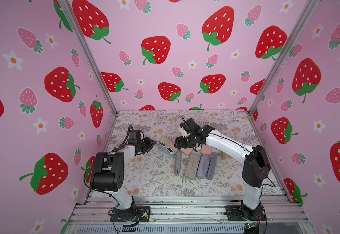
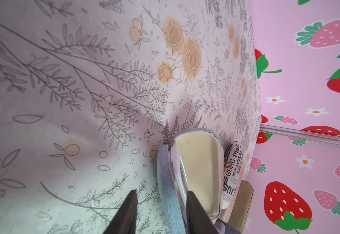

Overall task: Close the glasses case
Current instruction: Move the glasses case to the center of the board, then close the glasses case at the center of the board.

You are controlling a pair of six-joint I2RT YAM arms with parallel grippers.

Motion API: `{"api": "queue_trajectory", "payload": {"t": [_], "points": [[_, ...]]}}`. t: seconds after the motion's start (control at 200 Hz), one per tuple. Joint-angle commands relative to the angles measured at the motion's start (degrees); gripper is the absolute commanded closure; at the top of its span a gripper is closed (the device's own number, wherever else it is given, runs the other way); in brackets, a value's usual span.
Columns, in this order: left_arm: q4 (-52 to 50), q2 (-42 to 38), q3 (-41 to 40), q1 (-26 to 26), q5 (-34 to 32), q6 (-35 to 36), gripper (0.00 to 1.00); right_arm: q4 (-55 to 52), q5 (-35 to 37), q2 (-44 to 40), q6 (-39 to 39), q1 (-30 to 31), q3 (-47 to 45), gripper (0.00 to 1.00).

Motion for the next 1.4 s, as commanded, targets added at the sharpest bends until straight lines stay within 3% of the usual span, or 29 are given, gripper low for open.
{"api": "queue_trajectory", "payload": {"t": [0.0,0.11,0.215,0.3,0.375,0.41,0.665,1.396], "points": [[-2.45,-1.15,2.50,-0.29,-0.76,1.00,0.60,-0.99,1.16,1.30,-1.53,0.14,2.70,0.33],[-2.85,-2.06,2.13,-0.37,-0.95,1.00,0.64,-0.99,2.65,2.65,-2.09,-0.49,4.52,0.37],[-2.79,-3.54,0.82,-0.66,-1.31,0.68,0.78,-1.98,1.76,5.17,-2.80,-1.70,7.49,0.83],[-2.63,-4.70,-0.58,-1.79,-1.90,0.15,0.90,-3.43,0.18,7.77,-3.61,-2.94,10.52,1.00],[-2.56,-5.61,-1.75,-3.43,-2.92,-0.30,0.93,-3.85,-0.60,10.07,-4.58,-3.88,12.52,1.00],[-2.46,-5.97,-2.30,-4.40,-3.54,-0.55,1.00,-4.10,-0.60,11.26,-5.10,-4.31,13.59,1.00],[-2.60,-6.70,-4.37,-10.01,-8.09,-1.33,1.00,-8.40,-1.51,19.59,-8.24,-6.60,22.41,1.00],[-5.15,-6.12,-5.67,-10.40,-10.78,0.75,1.00,-8.50,-8.82,28.97,-9.14,-7.24,29.77,1.00]]}}
